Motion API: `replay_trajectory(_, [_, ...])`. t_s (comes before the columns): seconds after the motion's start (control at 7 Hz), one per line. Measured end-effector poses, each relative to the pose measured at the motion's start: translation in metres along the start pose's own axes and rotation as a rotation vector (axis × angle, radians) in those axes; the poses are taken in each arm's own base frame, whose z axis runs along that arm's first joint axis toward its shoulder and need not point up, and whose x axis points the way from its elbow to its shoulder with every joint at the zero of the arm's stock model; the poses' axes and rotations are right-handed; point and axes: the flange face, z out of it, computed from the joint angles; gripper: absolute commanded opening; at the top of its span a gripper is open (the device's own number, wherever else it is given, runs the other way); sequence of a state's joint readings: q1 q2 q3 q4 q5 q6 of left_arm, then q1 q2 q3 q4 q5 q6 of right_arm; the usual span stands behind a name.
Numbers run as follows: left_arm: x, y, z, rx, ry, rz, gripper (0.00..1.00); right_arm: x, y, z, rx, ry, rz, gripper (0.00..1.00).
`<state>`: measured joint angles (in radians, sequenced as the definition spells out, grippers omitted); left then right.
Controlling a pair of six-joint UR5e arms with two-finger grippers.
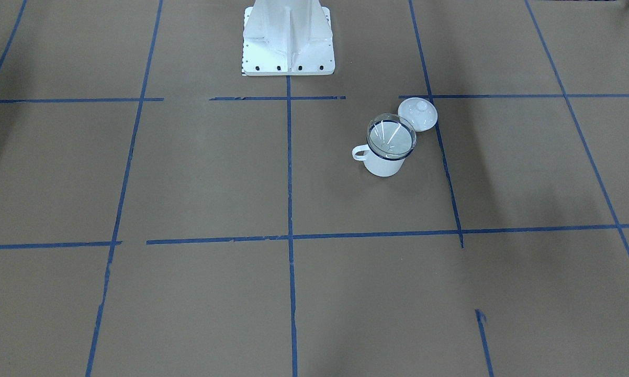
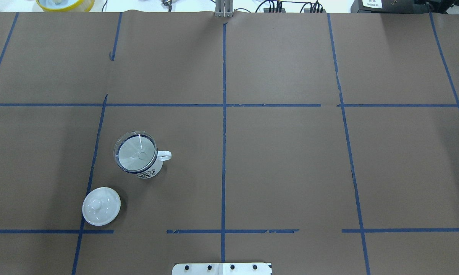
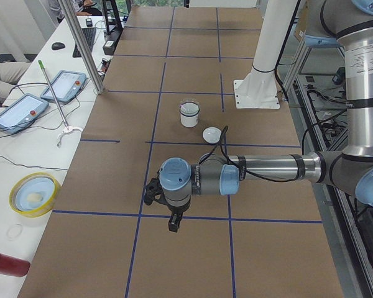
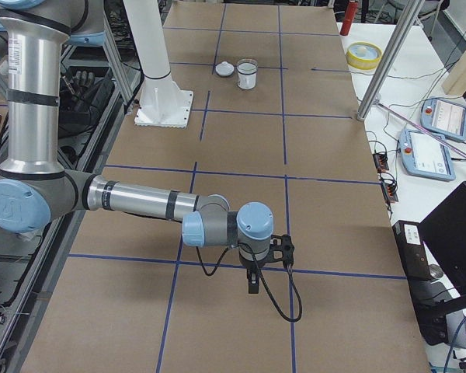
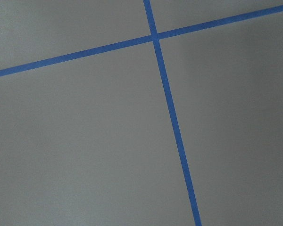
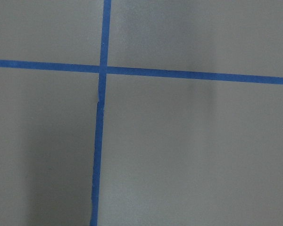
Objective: Place funnel on cup
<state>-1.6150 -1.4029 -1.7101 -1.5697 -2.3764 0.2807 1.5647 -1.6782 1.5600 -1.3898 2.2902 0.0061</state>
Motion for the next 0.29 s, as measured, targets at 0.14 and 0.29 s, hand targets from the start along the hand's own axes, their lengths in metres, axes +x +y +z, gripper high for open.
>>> replay_trajectory(0.14, [-0.0030, 0.0016, -0.0034, 0.008, -0.003, -0.007, 1.00, 0.0000, 0.0000, 0.0000, 0.000, 0.000, 0.000, 1.00])
replay_trajectory(0.29, [-0.0053, 0.0029, -0.0061, 0.014, -0.005, -0.013, 1.00, 0.0000, 0.0000, 0.0000, 0.000, 0.000, 0.000, 1.00])
